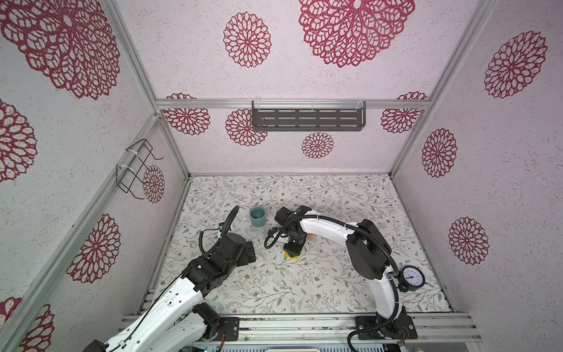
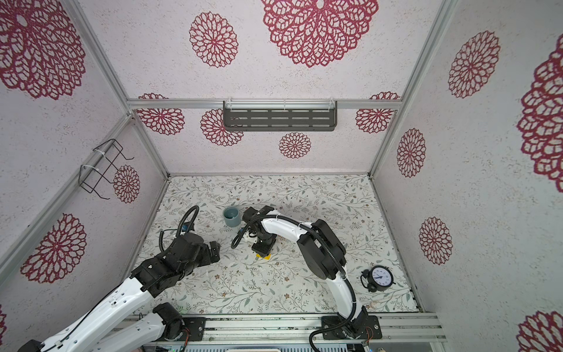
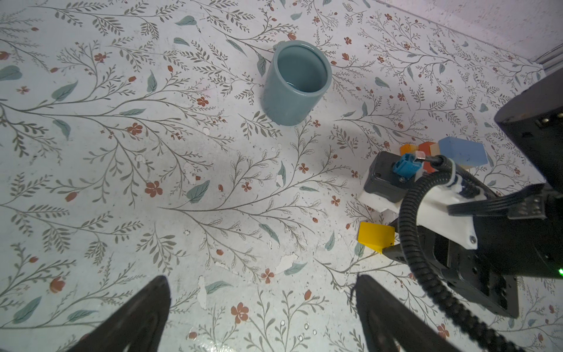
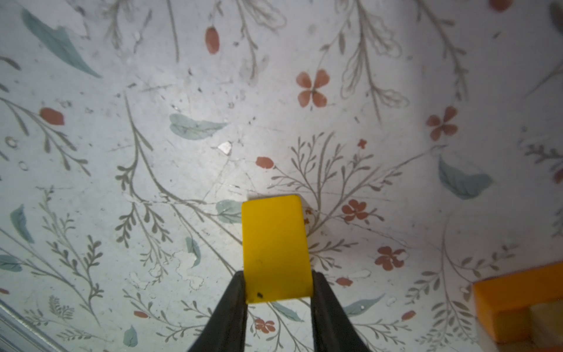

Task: Build the wood block tower
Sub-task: 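Lift the yellow block with the right gripper and carry it over the stack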

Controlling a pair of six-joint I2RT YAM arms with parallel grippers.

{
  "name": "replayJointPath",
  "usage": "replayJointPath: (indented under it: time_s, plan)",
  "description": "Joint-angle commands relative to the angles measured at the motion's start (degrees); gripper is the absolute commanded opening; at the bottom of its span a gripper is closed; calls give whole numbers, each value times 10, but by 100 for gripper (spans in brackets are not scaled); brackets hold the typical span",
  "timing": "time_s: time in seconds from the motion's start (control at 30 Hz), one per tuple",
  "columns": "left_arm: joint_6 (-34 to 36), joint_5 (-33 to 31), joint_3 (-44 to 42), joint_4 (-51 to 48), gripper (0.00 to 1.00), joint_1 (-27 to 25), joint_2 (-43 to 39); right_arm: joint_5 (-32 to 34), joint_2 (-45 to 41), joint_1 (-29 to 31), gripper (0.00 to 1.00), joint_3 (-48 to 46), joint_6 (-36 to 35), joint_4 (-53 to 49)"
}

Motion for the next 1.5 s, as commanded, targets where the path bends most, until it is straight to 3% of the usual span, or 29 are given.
replayJointPath:
  time_s: [0.0,0.5,0.93,1.47]
  plan:
    - [-8,-4,0,6,97,5,-5,-1,-18,3,33,31,5,-28]
    - [7,14,36,-8,97,5,23,89,-50,-19,27,104,-3,-74]
    - [24,20,73,-3,97,5,76,70,-99,-85,27,115,-3,-80]
    - [32,24,101,7,97,5,132,85,-88,-132,27,134,-14,-79]
